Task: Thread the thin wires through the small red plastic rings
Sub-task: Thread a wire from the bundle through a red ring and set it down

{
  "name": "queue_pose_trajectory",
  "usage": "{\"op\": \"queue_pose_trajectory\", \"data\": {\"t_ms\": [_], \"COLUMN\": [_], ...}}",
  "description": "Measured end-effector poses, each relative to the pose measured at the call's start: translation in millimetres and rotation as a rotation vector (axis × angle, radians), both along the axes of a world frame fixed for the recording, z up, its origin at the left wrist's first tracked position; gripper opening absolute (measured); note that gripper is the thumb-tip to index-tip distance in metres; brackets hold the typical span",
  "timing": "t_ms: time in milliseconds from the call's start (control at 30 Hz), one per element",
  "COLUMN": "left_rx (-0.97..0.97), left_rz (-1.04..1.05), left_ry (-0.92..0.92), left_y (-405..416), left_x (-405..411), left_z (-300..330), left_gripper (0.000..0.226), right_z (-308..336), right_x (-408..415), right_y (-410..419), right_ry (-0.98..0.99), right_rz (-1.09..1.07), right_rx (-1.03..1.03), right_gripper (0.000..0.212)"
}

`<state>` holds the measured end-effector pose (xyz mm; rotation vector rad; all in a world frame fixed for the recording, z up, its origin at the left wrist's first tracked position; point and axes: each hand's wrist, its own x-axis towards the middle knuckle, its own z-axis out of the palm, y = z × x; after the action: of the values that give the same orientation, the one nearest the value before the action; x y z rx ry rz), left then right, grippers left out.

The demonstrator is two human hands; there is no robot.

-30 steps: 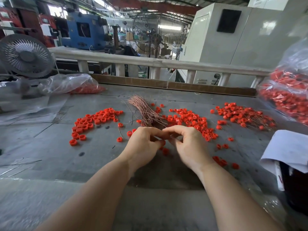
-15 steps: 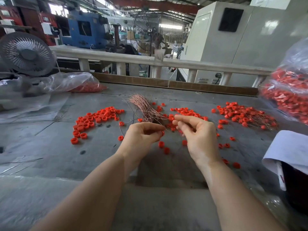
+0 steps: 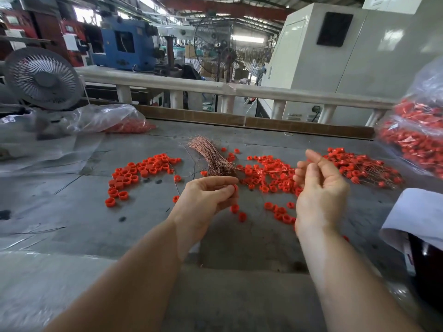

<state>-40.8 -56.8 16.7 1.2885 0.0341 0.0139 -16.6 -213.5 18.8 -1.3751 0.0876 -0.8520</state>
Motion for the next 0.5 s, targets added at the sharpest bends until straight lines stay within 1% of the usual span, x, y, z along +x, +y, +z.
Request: {"op": "queue_pose_trajectory", "data": {"t_ms": [100,300,367,500], "left_rx": [-0.072,-0.147,-0.199,-0.32], "left_rz": [-0.021,-0.082,-0.096,-0.121], "left_ry": [0.024,0.01,0.011,0.016], "left_y": [-0.1,1.8,1.3,1.2], "left_x": [0.9,1.3,1.2,1.2], "left_z": [-0.2,-0.3,1.0,2.9], "left_gripper": [0.025,0.024,0.025,0.027], "right_z": [1.6,6.5,6.0,3.7], "right_x": [-3.4,-14.0,-15.6,-16.2], "right_y": [0.4,5.0,8.1,8.7], "right_ry": [-0.036,-0.297,-0.322,-0.339], "right_rz": [-0.085,-0.308,-0.33,-0.309], "right_rx": [-0.128,-0.585,-0.639,-0.747], "right_gripper": [0.031,0.025,0.021,0.007]}}
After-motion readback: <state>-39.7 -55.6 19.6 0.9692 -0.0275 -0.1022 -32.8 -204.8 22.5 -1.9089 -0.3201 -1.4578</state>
